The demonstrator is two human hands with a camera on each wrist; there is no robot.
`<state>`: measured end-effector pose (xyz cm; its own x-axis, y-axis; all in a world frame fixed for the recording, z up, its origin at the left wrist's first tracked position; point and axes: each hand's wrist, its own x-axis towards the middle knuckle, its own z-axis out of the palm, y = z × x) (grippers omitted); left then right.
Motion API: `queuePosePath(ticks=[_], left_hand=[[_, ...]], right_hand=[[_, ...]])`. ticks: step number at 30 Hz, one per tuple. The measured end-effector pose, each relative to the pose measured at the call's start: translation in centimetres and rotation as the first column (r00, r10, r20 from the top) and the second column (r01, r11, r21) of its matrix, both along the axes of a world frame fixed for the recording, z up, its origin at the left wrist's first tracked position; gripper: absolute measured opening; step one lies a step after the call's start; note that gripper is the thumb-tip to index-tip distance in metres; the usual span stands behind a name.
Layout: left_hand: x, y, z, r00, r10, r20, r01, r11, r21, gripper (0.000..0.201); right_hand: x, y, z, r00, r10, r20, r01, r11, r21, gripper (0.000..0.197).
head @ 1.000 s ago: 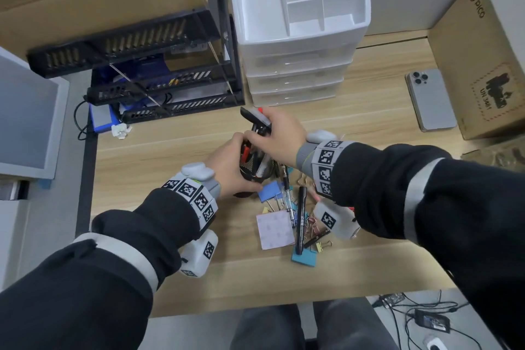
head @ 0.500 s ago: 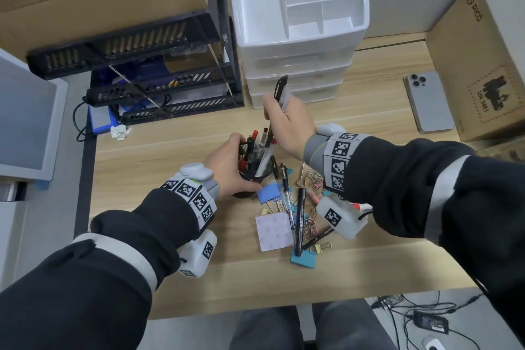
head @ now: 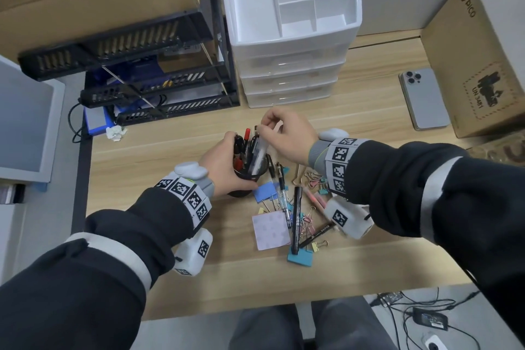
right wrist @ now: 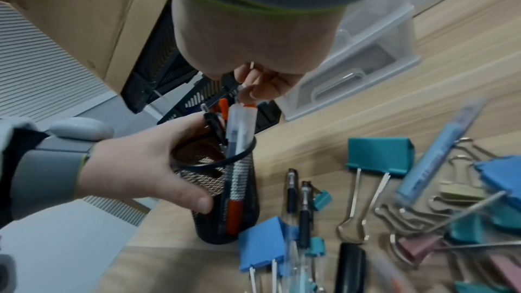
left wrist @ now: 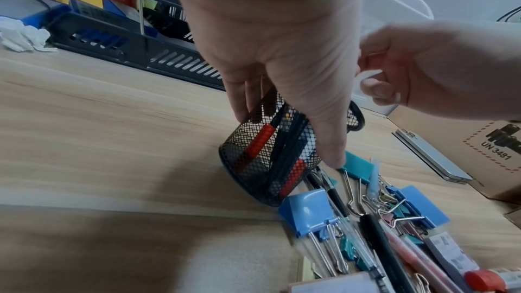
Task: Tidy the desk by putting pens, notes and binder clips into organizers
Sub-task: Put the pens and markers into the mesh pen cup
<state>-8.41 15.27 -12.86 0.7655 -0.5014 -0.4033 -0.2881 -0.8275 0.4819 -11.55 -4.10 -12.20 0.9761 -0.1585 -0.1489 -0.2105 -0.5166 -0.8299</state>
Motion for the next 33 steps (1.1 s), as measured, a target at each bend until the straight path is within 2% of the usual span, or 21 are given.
queuePosePath(ticks=[3, 5, 6, 8, 9, 10, 11, 18, 23, 27, 29, 31, 32, 33], left_hand=[[0.0, 0.0, 0.1, 1.0, -0.004, 0.005, 0.003, 1.0, 0.011, 0.089], [-0.1, -0.1, 0.2, 1.0, -0.015, 0.006, 0.015, 1.0, 0.019, 0.089], [-0.1, -0.2, 0.2, 1.0, -0.02, 0.006, 0.02, 1.0, 0.02, 0.089], [-0.1, -0.2, 0.2, 1.0, -0.026, 0.008, 0.026, 0.999, 0.024, 0.089], [-0.1, -0.2, 0.2, 1.0, -0.026, 0.007, 0.026, 0.999, 0.026, 0.089], [-0.1, -0.2, 0.2, 1.0, -0.027, 0.006, 0.027, 0.999, 0.027, 0.089], [-0.2, -0.2, 0.2, 1.0, -0.026, 0.006, 0.026, 0.999, 0.028, 0.09], [-0.4, 0.0, 0.2, 0.999, -0.021, 0.026, 0.02, 0.999, 0.029, 0.089], [-0.7, -0.2, 0.4, 1.0, -0.019, 0.021, 0.018, 1.0, 0.024, 0.089], [-0.8, -0.3, 0.6, 1.0, -0.007, 0.017, 0.007, 1.0, 0.004, 0.087], [-0.9, -0.6, 0.7, 1.0, 0.008, 0.026, -0.008, 1.0, -0.012, 0.086], [-0.9, -1.0, 0.9, 0.999, 0.029, 0.045, -0.027, 0.999, -0.036, 0.085], [-1.0, -1.1, 1.0, 0.998, 0.037, 0.059, -0.035, 0.998, -0.046, 0.085], [-1.0, -1.2, 1.0, 0.997, 0.045, 0.07, -0.042, 0.998, -0.053, 0.086]], right_hand=[[-0.3, -2.3, -0.4, 0.999, -0.038, -0.034, 0.036, 0.997, -0.062, 0.004], [-1.2, -4.1, -0.8, 0.982, 0.065, -0.175, -0.096, 0.981, -0.171, 0.002], [-1.8, -4.9, -1.0, 0.938, 0.163, -0.306, -0.23, 0.953, -0.199, 0.003], [-3.2, -6.0, -1.5, 0.731, 0.338, -0.593, -0.518, 0.841, -0.158, 0.013], [-4.0, -6.2, -1.8, 0.622, 0.376, -0.687, -0.625, 0.767, -0.146, 0.02], [-4.7, -6.5, -2.2, 0.556, 0.378, -0.74, -0.691, 0.706, -0.158, 0.026], [-5.3, -6.7, -2.6, 0.531, 0.366, -0.764, -0.721, 0.669, -0.181, 0.029], [-6.6, -8.4, -2.9, 0.516, 0.37, -0.772, -0.718, 0.678, -0.155, 0.023], [-7.1, -9.5, -2.7, 0.478, 0.369, -0.797, -0.79, 0.577, -0.207, 0.027], [-8.4, -9.2, -2.3, 0.377, 0.33, -0.865, -0.851, 0.493, -0.182, 0.025], [-9.1, -9.4, -2.3, 0.416, 0.304, -0.857, -0.839, 0.492, -0.233, 0.029], [-9.6, -9.7, -2.3, 0.516, 0.265, -0.814, -0.778, 0.543, -0.316, 0.028], [-9.6, -9.6, -2.2, 0.518, 0.273, -0.811, -0.78, 0.539, -0.317, 0.028], [-9.6, -9.6, -2.1, 0.479, 0.288, -0.829, -0.809, 0.512, -0.289, 0.028]])
